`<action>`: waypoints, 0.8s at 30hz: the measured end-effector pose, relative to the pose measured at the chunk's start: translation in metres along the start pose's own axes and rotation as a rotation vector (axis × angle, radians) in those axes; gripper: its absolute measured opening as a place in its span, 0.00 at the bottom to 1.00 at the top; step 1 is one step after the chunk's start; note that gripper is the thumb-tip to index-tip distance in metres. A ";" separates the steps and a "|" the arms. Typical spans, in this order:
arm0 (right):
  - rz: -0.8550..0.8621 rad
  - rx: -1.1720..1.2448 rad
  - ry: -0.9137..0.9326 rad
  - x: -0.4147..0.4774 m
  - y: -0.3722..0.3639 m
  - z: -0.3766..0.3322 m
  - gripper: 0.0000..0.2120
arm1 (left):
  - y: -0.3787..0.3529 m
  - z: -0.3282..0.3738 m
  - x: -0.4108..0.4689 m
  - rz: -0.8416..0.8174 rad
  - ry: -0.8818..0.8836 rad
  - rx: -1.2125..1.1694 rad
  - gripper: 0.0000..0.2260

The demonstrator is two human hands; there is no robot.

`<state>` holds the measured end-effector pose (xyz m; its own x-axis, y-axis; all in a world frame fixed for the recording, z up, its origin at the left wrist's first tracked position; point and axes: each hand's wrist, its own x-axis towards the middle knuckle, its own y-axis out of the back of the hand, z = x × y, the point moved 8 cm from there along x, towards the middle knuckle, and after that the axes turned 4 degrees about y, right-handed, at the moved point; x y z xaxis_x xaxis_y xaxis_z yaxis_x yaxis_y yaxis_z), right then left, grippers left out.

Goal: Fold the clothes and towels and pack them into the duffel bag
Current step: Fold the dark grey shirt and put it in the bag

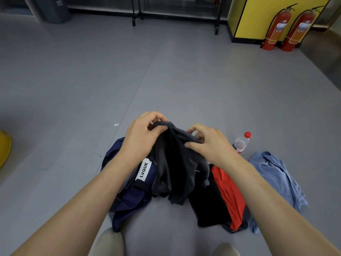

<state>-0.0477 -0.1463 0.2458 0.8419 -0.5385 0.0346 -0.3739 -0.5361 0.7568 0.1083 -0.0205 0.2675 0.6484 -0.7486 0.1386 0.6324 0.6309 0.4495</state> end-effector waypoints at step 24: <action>0.063 0.360 -0.188 0.003 -0.014 0.051 0.05 | 0.055 -0.018 0.002 0.194 0.003 0.184 0.09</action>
<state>-0.0598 -0.1741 0.2019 0.7399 -0.6689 -0.0719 -0.5627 -0.6739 0.4789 0.1522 0.0164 0.2766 0.7513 -0.6167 0.2350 0.4086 0.7144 0.5681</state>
